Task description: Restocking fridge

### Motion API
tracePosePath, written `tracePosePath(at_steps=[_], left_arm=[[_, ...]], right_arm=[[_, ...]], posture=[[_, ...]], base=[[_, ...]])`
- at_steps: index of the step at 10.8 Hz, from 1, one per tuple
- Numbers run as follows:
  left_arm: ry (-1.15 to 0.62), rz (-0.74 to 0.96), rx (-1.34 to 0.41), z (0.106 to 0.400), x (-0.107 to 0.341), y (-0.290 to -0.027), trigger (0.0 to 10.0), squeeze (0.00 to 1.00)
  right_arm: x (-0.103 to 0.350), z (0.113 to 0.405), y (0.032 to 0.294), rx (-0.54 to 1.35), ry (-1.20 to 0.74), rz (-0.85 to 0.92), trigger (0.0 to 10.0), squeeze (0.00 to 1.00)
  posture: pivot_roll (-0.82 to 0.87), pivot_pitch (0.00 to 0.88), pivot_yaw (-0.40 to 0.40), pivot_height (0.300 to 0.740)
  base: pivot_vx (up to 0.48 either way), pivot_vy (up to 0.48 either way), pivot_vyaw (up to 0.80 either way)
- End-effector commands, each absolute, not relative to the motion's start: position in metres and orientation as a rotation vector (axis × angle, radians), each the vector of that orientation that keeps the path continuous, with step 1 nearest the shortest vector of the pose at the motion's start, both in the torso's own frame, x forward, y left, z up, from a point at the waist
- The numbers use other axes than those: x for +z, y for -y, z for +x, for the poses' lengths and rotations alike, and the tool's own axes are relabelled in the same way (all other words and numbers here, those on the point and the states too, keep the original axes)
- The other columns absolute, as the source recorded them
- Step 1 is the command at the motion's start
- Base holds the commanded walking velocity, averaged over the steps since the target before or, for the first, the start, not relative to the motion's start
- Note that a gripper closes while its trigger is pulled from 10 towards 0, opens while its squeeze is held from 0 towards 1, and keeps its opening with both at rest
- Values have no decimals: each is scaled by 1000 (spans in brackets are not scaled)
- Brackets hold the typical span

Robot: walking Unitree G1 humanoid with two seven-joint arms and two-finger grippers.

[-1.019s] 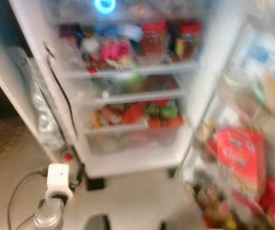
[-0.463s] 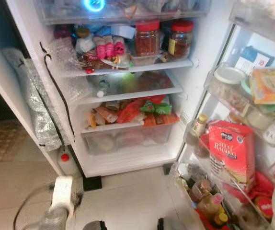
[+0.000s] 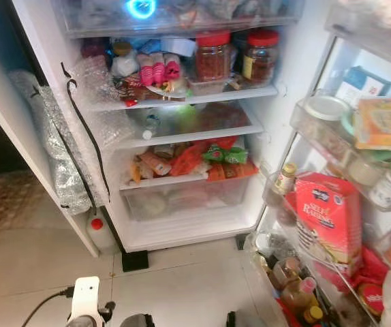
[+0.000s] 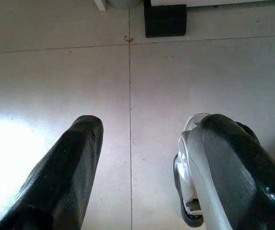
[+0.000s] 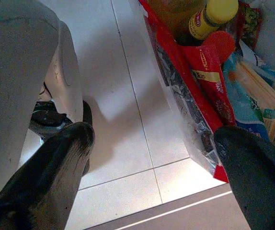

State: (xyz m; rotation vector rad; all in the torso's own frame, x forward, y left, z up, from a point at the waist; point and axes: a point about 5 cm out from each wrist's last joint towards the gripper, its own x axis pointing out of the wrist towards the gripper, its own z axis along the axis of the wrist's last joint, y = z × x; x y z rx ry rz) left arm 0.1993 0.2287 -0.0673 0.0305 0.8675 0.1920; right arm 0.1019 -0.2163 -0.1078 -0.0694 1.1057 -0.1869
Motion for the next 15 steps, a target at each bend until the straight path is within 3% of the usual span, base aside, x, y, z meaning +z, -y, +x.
tracePosePath(at_steps=[1,12,15], left_arm=[[-877,30,208,197,-68,-231,10000,0],[-887,49,166,197,-68,-234,10000,0],[-891,54,163,196,-68,-236,10000,0]], right_arm=[[-109,101,212,-171,-1109,-67,10000,0],[-110,99,208,-172,-1113,-46,10000,0],[-110,99,207,-170,-1113,-25,10000,0]], posture=[[-130,0,-12,642],[-143,0,12,642],[-138,0,10,682]], base=[[0,334,0],[0,335,0],[0,336,0]])
